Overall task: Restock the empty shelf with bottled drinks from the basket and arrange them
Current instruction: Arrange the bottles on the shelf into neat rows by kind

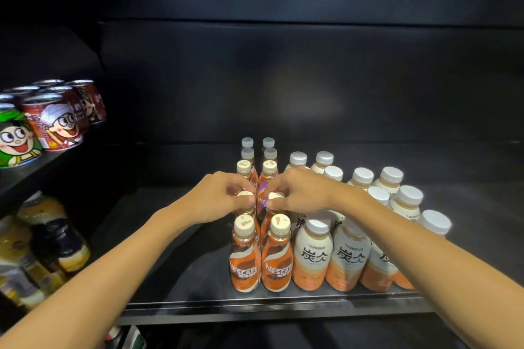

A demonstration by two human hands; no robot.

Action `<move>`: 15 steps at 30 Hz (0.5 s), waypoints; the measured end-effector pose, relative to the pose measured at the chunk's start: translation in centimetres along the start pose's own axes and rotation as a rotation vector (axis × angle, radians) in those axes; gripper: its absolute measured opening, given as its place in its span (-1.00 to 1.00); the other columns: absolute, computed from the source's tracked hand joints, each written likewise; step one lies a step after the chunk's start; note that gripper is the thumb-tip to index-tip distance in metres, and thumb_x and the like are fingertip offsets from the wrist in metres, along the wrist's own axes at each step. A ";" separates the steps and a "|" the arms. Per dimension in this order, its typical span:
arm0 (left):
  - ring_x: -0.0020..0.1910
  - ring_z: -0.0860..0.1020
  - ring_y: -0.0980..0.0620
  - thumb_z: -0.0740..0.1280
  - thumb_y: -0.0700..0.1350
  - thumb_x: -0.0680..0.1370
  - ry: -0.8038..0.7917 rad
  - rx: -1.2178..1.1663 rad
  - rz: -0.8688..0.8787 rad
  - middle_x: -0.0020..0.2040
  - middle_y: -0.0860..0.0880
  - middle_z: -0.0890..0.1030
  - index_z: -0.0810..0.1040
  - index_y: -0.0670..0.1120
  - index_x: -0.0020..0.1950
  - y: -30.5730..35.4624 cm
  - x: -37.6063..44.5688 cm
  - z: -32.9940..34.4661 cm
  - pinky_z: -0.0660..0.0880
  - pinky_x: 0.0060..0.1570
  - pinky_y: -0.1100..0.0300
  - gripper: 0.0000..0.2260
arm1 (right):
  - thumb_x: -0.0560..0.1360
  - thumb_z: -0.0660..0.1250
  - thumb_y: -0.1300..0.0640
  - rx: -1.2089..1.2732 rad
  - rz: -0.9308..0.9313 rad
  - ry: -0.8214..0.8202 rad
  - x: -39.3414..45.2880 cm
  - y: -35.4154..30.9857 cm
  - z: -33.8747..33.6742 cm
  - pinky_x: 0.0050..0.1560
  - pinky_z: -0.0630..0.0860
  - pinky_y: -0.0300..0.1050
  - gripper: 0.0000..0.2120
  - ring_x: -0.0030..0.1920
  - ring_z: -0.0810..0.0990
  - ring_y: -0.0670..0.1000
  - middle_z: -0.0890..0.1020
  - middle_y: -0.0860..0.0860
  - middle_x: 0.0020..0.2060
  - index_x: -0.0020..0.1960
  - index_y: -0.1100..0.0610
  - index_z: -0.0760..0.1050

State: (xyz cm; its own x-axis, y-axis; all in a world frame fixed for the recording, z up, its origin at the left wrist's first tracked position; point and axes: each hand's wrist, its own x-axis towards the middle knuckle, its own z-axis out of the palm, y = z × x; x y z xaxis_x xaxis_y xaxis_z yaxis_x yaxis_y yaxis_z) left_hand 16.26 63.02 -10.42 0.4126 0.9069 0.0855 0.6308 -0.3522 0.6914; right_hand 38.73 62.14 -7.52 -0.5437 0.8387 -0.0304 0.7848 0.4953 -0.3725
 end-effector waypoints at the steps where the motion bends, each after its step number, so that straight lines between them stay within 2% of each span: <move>1: -0.03 0.65 0.12 0.42 0.00 0.58 0.009 0.010 0.004 0.01 0.18 0.65 0.62 0.15 0.02 0.0 0.0 0.0 0.59 0.01 0.24 -0.95 | 0.60 0.37 -0.07 0.007 -0.003 0.003 0.1 0.1 0.0 0.07 0.64 0.06 -0.77 -0.03 0.66 -0.07 0.71 -0.08 -0.02 0.17 0.01 0.66; 8: -0.06 0.65 0.16 0.42 0.04 0.57 0.003 0.028 0.019 -0.04 0.23 0.64 0.60 0.20 -0.01 0.1 0.2 -0.4 0.55 -0.10 0.33 -0.95 | 0.56 0.40 -0.17 0.052 0.013 0.012 0.3 0.5 -0.1 0.12 0.64 0.02 -0.72 0.02 0.66 -0.12 0.70 -0.14 0.03 0.17 -0.05 0.66; 11: -0.07 0.64 0.16 0.39 0.05 0.58 0.106 0.009 0.031 -0.04 0.19 0.65 0.62 0.17 0.02 0.1 0.6 -1.2 0.54 -0.14 0.30 -0.96 | 0.54 0.38 -0.24 0.095 0.052 0.097 0.8 0.7 -0.7 0.06 0.66 -0.02 -0.69 -0.03 0.69 -0.12 0.72 -0.12 -0.05 0.11 -0.05 0.66; 15: -0.02 0.59 0.15 0.39 0.04 0.59 0.231 0.086 0.022 0.02 0.16 0.60 0.59 0.10 0.19 -0.1 2.8 -2.1 0.46 -0.09 0.31 -0.82 | 0.55 0.41 -0.17 0.042 0.125 0.238 2.9 1.1 -1.8 0.05 0.68 0.01 -0.72 -0.07 0.69 -0.09 0.72 -0.06 -0.03 0.13 -0.02 0.60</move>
State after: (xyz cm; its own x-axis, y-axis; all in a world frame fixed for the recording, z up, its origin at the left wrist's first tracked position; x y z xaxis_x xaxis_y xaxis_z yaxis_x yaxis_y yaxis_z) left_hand 15.91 66.05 -8.73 0.2718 0.9243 0.2681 0.6814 -0.3816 0.6246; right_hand 38.58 65.51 -6.33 -0.3546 0.9247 0.1381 0.8256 0.3791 -0.4180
